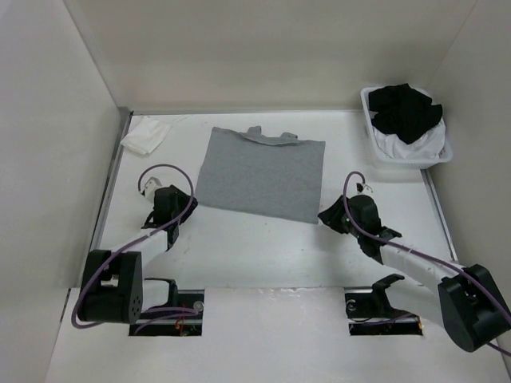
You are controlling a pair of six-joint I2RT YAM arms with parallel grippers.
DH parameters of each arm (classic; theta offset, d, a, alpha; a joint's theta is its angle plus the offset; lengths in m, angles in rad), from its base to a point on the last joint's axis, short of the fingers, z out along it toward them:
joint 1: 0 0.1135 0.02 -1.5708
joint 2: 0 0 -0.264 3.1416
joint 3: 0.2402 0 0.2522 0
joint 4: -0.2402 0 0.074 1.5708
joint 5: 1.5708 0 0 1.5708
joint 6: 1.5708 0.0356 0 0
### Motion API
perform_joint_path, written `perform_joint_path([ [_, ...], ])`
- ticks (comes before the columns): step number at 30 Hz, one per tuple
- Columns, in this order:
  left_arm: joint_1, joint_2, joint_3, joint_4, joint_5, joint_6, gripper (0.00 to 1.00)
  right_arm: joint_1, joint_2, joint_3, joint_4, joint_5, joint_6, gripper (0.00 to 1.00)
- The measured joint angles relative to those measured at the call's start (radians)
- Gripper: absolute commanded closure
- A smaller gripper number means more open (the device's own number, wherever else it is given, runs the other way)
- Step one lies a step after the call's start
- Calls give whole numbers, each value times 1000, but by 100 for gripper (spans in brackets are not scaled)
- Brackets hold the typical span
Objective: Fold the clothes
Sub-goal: Fold the tank top
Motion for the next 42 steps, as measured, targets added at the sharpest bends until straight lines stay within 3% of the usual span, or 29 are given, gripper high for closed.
perform_joint_path([
  [4,8,89,0,58,44,-13,59,-12,-1,-32,-2,4,26,56],
  [11,8,151,23,94,44,-30,73,-13,95,-29,31,-3,56,57],
  [17,8,196,38,121,44,-42,85,-13,203,-21,138,-21,114,69],
  [23,7,218,43,135,43,-49,95,-13,295,-22,255,-50,172,94],
  [29,7,208,45,133,45,-53,100,-5,269,-31,264,-43,190,100],
  [32,7,73,35,76,59,-61,100,18,119,-30,192,-24,181,100],
  [36,0,-367,48,-93,82,-80,100,110,-256,27,-48,39,144,100],
  [39,-1,-674,167,-269,90,-78,100,225,-513,170,-274,137,107,100],
  [42,-2,-828,339,-399,90,-66,100,363,-657,360,-452,259,73,100],
])
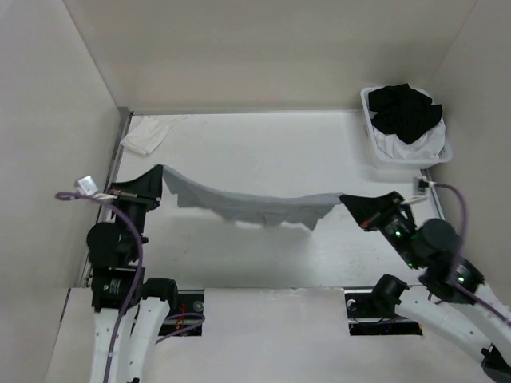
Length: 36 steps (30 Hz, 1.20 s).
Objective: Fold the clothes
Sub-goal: Fold the tank top
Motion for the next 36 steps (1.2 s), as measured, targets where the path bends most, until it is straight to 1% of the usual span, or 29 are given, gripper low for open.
perform_joint_path([
  [3,-7,-49,152,-87,1,18,100,156,-40,172,-103,121,-30,99],
  [5,-11,-50,206,-116,1,29,100,237,-29,241,-136,191,-54,98],
  [7,-12,-39,208,-135,2,35,100,277,4,272,-160,248,-82,97],
  [9,-12,2,185,-140,1,38,100,255,68,275,-170,273,-113,97],
  [10,-12,37,163,-134,1,38,100,217,109,272,-171,269,-131,97],
  [13,-6,216,100,-88,-2,39,100,19,261,245,-135,191,-177,98],
  [15,-3,399,76,-34,-13,40,100,-159,393,219,-64,73,-195,98],
  [17,-3,593,72,25,-27,40,100,-323,569,213,31,-57,-197,98],
  [19,-2,794,87,75,-42,40,100,-427,771,237,112,-167,-193,98],
  [20,2,887,110,85,-44,41,100,-464,875,268,132,-214,-193,98],
  [22,11,1086,206,96,-43,41,100,-526,1089,381,144,-304,-188,99],
  [24,17,1242,327,106,-37,41,100,-565,1254,511,145,-373,-183,99],
  [26,18,1338,436,118,-29,44,100,-595,1356,618,149,-419,-184,99],
  [28,15,1348,468,145,-27,50,99,-616,1372,643,164,-448,-187,99],
  [30,4,1295,449,167,-31,56,99,-630,1333,612,185,-465,-187,99],
  [32,-12,1205,378,211,-37,57,99,-632,1254,516,239,-474,-182,99],
  [36,-50,966,138,299,-49,56,99,-633,1063,246,343,-497,-150,99],
])
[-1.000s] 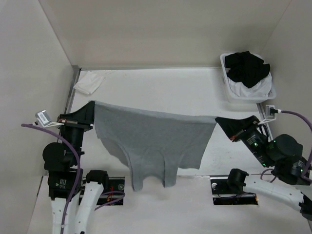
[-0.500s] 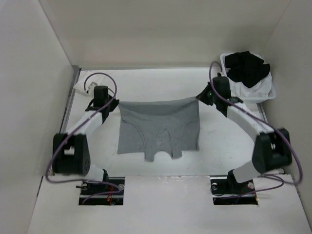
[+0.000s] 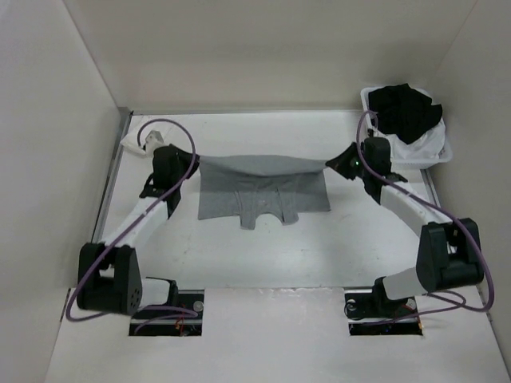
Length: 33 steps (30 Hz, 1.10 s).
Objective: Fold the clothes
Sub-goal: Fold the tank top
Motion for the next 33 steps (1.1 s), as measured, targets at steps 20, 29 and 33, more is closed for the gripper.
perform_joint_path([
  [20,-1,-578,-671,-23,44,-6,69,-12,-396,-645,100,47,99,57],
  [29,75,-635,-671,-33,54,-8,69,-37,-150,-514,168,8,77,56],
  [33,64,-558,-668,-8,75,-8,70,-37,8,-477,278,-67,116,69],
])
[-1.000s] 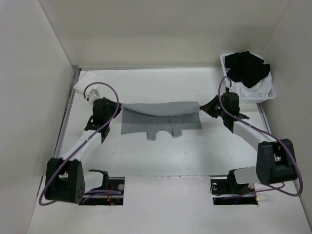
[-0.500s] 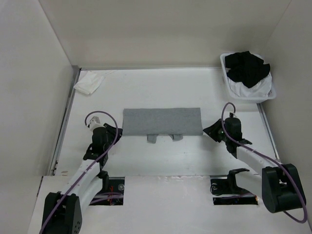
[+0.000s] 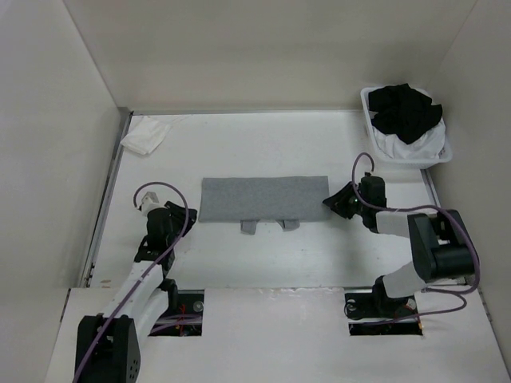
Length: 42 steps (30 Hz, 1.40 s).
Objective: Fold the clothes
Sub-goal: Fold the tank top
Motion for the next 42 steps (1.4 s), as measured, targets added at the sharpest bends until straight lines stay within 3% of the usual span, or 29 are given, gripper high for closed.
perform_joint_path([
  [2,-13,16,0,16,9,-1,70,-2,64,20,58,-37,25,91],
  [4,-36,23,5,29,12,-1,70,-6,114,32,95,-63,57,100],
  [9,-121,23,34,55,8,-8,70,-56,76,27,113,-74,98,100],
  [14,-250,36,59,89,-14,-21,70,-95,-183,37,6,-7,48,100],
  [17,-308,58,75,100,-23,-28,70,-8,-260,118,-104,101,-20,100],
  [22,-346,55,78,103,-31,-42,70,249,-252,297,-270,285,-124,100],
  [28,-343,-43,77,100,-33,-64,70,571,-76,567,-458,487,-203,100],
  [33,-314,-135,58,92,-25,-71,70,738,177,817,-591,586,-225,99],
  [34,-301,-152,50,87,-19,-73,70,759,226,859,-615,597,-224,97],
  [37,-254,-192,26,68,-2,-80,69,817,393,1006,-694,619,-216,77],
  [40,-191,-212,8,50,31,-85,69,866,501,1078,-723,620,-205,77],
  [42,-143,-214,0,44,53,-88,69,893,515,1078,-743,601,-196,71],
])
